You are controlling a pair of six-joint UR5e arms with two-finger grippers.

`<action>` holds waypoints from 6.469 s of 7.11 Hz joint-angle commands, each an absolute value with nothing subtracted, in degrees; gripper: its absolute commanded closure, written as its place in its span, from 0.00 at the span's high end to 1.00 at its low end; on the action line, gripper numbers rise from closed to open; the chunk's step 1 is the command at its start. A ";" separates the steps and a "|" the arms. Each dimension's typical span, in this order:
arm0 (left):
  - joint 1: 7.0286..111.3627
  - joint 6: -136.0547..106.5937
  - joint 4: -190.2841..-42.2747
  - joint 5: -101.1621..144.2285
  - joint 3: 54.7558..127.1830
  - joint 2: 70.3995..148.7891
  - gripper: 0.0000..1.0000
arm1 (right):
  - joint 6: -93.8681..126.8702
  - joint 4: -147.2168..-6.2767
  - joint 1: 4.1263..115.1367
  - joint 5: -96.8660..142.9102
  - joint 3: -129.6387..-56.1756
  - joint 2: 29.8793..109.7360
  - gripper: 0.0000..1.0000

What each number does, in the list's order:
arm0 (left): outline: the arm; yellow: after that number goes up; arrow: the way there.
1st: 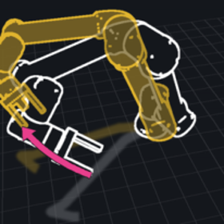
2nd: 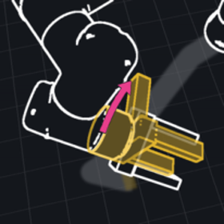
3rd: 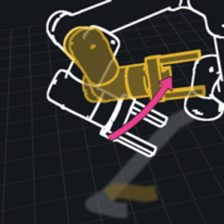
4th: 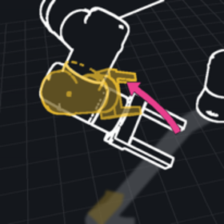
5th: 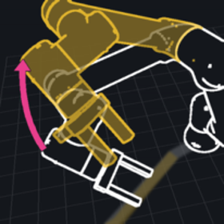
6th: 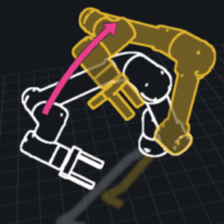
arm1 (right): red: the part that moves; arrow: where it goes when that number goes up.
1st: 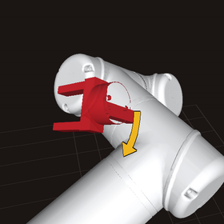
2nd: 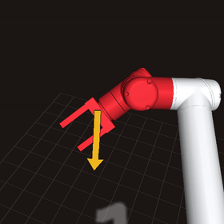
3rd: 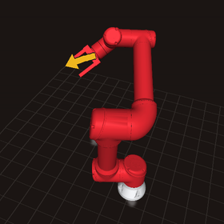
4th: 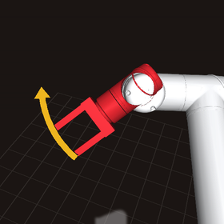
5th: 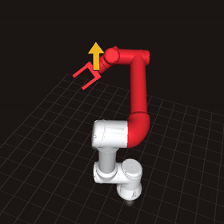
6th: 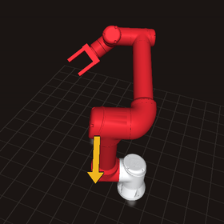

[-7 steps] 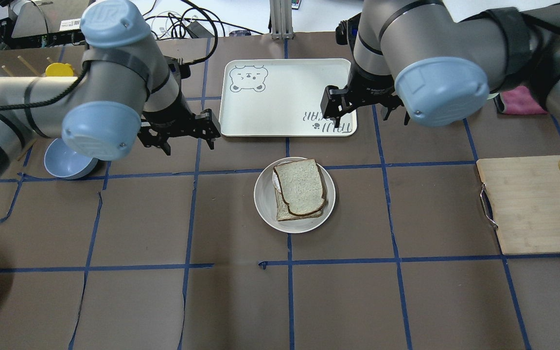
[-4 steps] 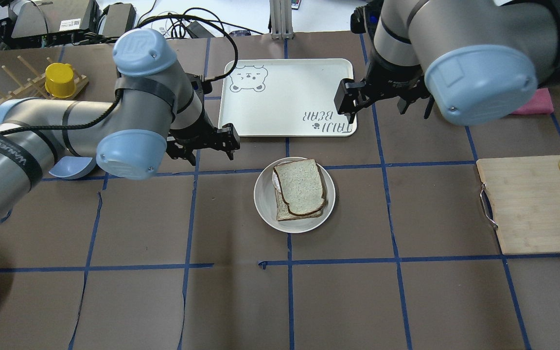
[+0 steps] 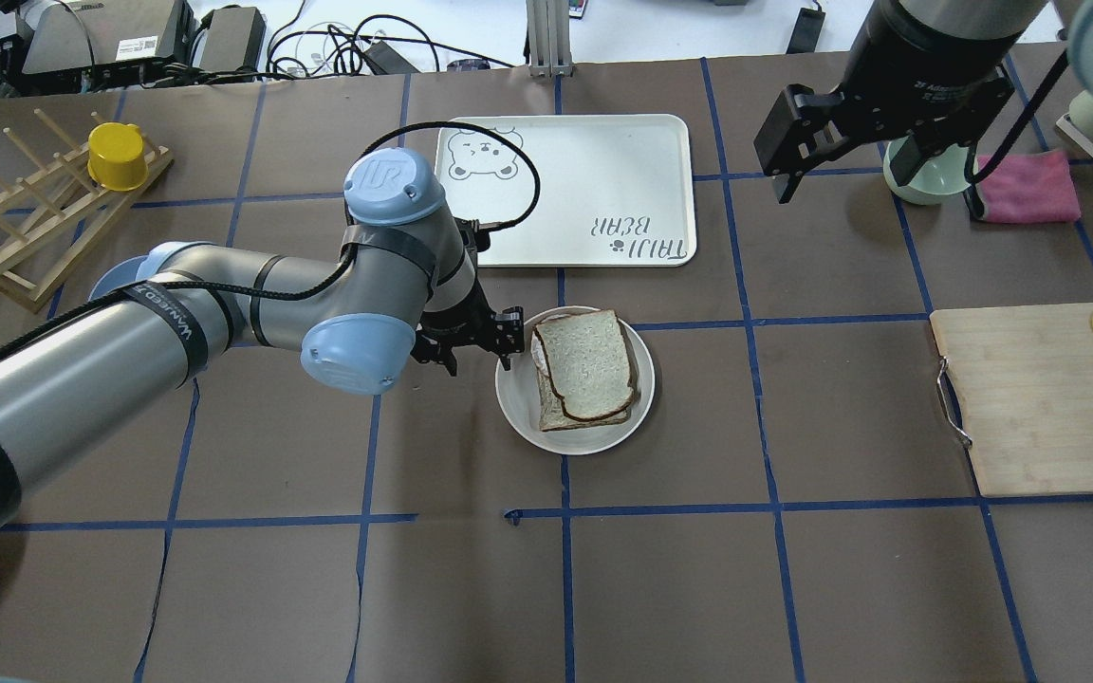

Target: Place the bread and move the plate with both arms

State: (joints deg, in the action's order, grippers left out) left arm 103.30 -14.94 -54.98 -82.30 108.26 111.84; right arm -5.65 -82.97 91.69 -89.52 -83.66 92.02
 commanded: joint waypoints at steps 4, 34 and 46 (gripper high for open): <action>103.54 -19.30 -54.76 -78.77 108.02 113.73 0.00 | -6.50 -83.32 91.85 -89.21 -81.03 89.30 1.00; 94.31 -3.96 -97.42 -84.99 63.81 116.41 1.00 | -8.44 -87.80 91.85 -84.73 -82.00 89.21 1.00; 88.68 -3.96 -96.51 -91.23 87.87 89.75 1.00 | -8.44 -87.71 91.85 -84.73 -82.09 88.68 1.00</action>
